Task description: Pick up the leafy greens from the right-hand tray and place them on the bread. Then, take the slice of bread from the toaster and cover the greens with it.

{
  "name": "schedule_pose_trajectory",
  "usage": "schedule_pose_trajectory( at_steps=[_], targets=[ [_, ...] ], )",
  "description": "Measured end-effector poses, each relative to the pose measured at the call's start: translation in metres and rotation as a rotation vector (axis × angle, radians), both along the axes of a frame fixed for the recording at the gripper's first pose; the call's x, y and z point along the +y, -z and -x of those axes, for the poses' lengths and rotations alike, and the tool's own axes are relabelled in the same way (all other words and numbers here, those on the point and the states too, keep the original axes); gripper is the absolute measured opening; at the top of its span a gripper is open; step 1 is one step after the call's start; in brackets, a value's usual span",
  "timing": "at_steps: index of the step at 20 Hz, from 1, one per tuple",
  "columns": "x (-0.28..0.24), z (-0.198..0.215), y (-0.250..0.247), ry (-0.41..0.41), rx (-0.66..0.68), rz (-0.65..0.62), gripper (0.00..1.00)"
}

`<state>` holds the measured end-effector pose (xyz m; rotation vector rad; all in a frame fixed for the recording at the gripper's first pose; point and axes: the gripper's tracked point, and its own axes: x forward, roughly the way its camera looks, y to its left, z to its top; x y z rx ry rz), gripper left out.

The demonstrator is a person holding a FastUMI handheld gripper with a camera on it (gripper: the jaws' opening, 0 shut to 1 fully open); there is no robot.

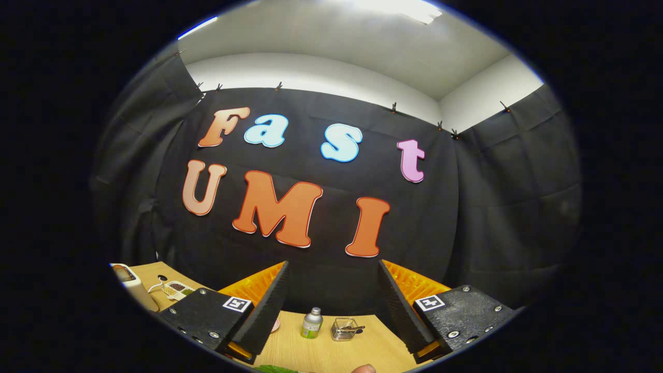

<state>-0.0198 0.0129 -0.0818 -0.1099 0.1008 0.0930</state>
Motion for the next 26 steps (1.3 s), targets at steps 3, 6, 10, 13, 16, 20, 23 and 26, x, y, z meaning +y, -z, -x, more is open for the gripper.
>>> schedule_pose_trajectory(
  at_steps=[3, 6, 10, 13, 16, 20, 23, 26],
  targets=[
    [0.003, 0.005, 0.046, -0.039, 0.108, 0.025, 0.97],
    [0.013, 0.013, 0.090, -0.091, 0.233, 0.032, 0.97],
    [0.020, 0.029, 0.146, -0.154, 0.381, 0.051, 0.97],
    [0.025, 0.053, 0.196, -0.211, 0.562, 0.043, 0.95],
    [0.036, 0.071, 0.230, -0.269, 0.689, 0.021, 0.94],
    [0.038, 0.092, 0.274, -0.341, 0.812, 0.073, 0.93],
    [0.039, 0.116, 0.305, -0.399, 0.928, 0.105, 0.92],
    [0.037, 0.136, 0.336, -0.447, 1.057, 0.137, 0.91]
  ],
)
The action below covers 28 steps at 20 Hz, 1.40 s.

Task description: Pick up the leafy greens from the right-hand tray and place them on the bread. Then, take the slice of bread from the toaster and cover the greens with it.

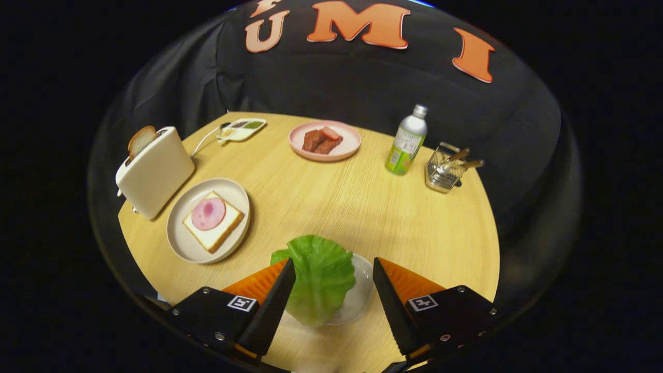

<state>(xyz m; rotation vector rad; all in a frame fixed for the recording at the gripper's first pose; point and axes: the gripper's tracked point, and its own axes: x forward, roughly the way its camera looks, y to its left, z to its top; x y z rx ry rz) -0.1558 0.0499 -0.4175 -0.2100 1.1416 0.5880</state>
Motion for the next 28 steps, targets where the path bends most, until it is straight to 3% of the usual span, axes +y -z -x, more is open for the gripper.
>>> schedule_pose_trajectory(
  at_steps=[6, 16, 20, 22, 24, 25, 28],
  targets=[
    [0.004, 0.022, 0.033, -0.092, 0.140, 0.032, 0.90],
    [0.014, 0.038, 0.073, -0.151, 0.250, 0.116, 0.85],
    [0.013, 0.035, 0.076, -0.118, 0.278, 0.108, 0.72],
    [0.013, 0.034, 0.077, -0.087, 0.287, 0.108, 0.61],
    [0.015, 0.034, 0.076, -0.056, 0.281, 0.110, 0.40],
    [0.016, 0.036, 0.076, -0.038, 0.280, 0.109, 0.24],
    [0.016, 0.036, 0.074, 0.032, 0.283, 0.111, 0.06]
  ],
)
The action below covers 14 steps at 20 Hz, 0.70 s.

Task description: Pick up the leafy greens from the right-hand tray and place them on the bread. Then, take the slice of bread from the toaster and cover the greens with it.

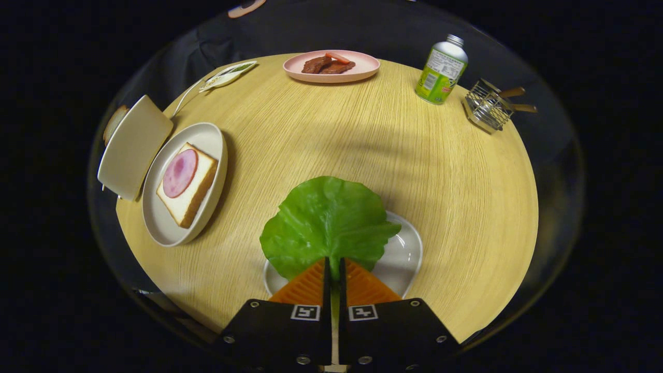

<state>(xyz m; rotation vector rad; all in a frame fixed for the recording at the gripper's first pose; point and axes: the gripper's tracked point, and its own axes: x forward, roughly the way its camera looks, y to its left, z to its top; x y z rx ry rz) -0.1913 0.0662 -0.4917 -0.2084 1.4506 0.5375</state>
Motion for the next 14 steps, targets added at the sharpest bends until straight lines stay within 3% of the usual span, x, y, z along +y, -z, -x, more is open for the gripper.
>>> schedule_pose_trajectory(
  at_steps=[1, 8, 14],
  targets=[
    [-0.001, 0.004, -0.001, 0.028, 0.017, -0.002, 0.02],
    [0.017, 0.000, -0.044, 0.181, 0.007, -0.109, 0.01],
    [0.048, -0.010, -0.090, 0.212, -0.031, -0.198, 0.01]
  ],
)
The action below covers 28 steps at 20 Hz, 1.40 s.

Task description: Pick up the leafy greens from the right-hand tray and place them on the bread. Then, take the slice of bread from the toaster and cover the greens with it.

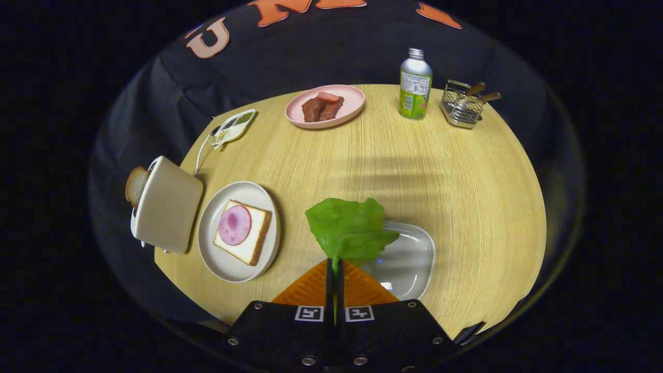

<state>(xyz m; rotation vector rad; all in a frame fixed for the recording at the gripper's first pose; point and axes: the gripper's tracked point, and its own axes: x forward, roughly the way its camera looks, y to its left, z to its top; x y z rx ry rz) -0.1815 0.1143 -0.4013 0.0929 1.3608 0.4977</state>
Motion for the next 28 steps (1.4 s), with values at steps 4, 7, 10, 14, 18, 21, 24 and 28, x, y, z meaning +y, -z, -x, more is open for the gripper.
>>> schedule_pose_trajectory(
  at_steps=[4, 7, 10, 14, 18, 21, 24, 28],
  targets=[
    [0.039, -0.003, -0.023, -0.022, -0.017, -0.060, 0.01],
    [0.071, 0.000, -0.031, -0.054, -0.014, -0.095, 0.01],
    [0.105, 0.008, -0.033, -0.094, 0.004, -0.128, 0.01],
    [0.146, 0.022, -0.031, -0.139, 0.041, -0.157, 0.01],
    [0.181, 0.032, -0.025, -0.151, 0.089, -0.192, 0.01],
    [0.193, 0.036, -0.014, -0.166, 0.108, -0.181, 0.02],
    [0.193, 0.043, 0.004, -0.193, 0.129, -0.144, 0.03],
    [0.183, 0.038, 0.019, -0.218, 0.088, -0.082, 0.05]
  ],
)
